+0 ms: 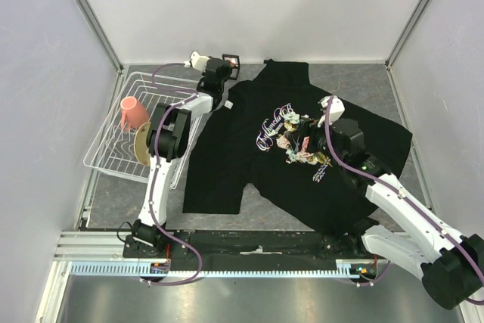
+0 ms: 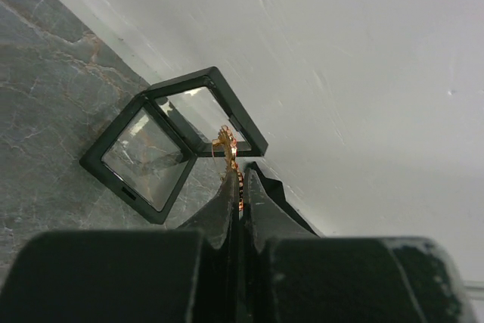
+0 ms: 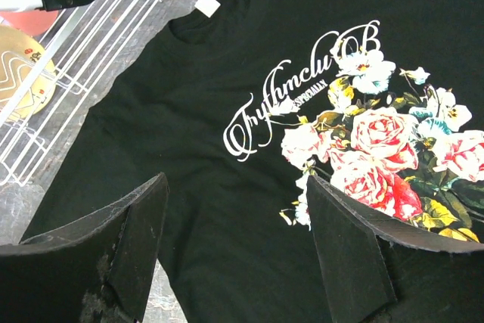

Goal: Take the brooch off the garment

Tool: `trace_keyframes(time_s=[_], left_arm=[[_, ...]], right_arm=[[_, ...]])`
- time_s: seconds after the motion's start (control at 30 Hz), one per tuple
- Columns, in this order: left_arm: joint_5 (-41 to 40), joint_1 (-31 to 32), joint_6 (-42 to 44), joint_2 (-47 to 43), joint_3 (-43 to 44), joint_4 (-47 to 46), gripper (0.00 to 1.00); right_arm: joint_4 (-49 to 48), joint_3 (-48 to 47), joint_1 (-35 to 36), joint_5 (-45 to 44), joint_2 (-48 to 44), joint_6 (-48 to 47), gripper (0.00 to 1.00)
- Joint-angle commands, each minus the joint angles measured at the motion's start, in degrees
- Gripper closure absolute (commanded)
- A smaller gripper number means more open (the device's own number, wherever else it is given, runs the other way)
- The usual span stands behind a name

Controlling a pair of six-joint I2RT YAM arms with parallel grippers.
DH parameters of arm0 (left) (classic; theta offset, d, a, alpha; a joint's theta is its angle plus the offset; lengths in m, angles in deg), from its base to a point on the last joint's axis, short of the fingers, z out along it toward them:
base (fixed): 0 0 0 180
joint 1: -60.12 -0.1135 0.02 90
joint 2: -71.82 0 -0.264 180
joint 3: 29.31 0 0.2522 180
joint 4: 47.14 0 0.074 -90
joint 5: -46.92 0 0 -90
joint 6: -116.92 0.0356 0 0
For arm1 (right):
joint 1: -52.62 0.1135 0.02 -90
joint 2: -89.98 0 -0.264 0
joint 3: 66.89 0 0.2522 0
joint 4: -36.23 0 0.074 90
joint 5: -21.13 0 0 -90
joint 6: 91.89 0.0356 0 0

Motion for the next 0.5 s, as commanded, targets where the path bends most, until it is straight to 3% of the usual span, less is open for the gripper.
trace_keyframes(time_s=[0.0, 0.47], left_arm=[[-7.38, -0.50, -6.52, 2.05, 5.67, 7.20, 0.98], [-8.35, -0.50, -11.45, 7.41, 14.20, 13.80, 0.98]], right_arm=[[-0.36, -2.44, 0.60, -1.30, 0.54, -1.14, 0.19], [-0.54, -2.18, 1.65, -2.62, 0.98, -1.31, 0.18]])
